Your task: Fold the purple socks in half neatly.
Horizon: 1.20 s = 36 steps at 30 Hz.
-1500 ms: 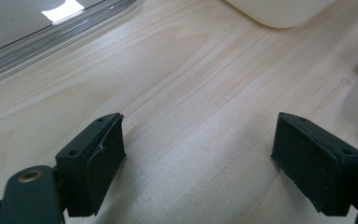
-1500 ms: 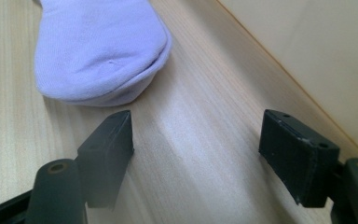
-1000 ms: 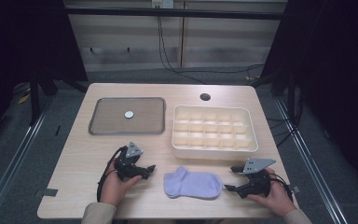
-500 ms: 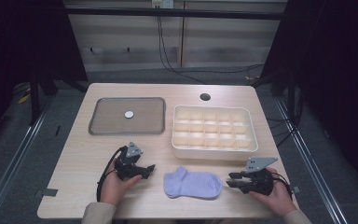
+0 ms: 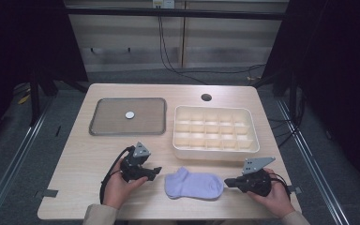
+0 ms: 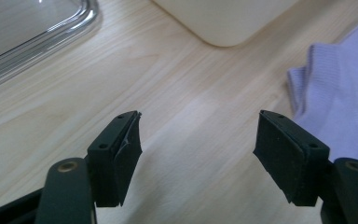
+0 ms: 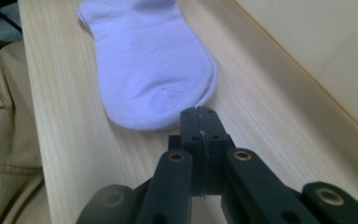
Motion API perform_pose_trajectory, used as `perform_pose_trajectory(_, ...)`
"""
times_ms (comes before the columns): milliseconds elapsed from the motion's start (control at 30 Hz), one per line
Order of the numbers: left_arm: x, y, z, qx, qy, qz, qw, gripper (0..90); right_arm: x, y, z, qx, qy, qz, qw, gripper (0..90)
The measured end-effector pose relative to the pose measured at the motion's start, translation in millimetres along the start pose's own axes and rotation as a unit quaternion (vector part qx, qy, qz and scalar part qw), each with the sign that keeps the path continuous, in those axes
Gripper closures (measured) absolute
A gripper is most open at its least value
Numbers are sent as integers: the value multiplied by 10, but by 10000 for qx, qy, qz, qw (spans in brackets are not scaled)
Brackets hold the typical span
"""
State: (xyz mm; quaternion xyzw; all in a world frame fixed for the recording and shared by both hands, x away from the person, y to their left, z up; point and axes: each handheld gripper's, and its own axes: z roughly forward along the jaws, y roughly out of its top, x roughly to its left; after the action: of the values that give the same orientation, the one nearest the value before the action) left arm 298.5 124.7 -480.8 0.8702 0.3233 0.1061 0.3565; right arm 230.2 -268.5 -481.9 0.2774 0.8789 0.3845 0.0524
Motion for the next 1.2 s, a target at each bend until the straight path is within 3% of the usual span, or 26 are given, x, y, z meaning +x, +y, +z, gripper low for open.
perform_pose_trajectory(333,-163,77,27,159,-492,-53,9986,366,16,1,23,55,134,-62,9999,900)
perform_pose_trajectory(533,-298,115,107,405,-825,-53,9958,506,41,11,66,157,193,-133,9996,900)
perform_pose_trajectory(667,-328,121,151,691,-812,131,9942,576,49,9,74,166,206,-114,9996,900)
perform_pose_trajectory(767,-332,130,163,685,-805,45,9944,635,47,6,78,180,213,-153,9995,900)
perform_pose_trajectory(867,-318,138,160,801,-797,130,9935,673,55,6,90,206,233,-156,9994,900)
perform_pose_trajectory(933,-333,131,178,751,-792,36,9940,678,58,6,101,228,252,-187,9992,900)
perform_pose_trajectory(1133,-336,145,194,915,-859,79,9921,719,72,14,121,257,273,-219,9991,900)
perform_pose_trajectory(1200,-347,148,200,898,-857,-39,9923,749,75,16,126,250,282,-223,9990,900)
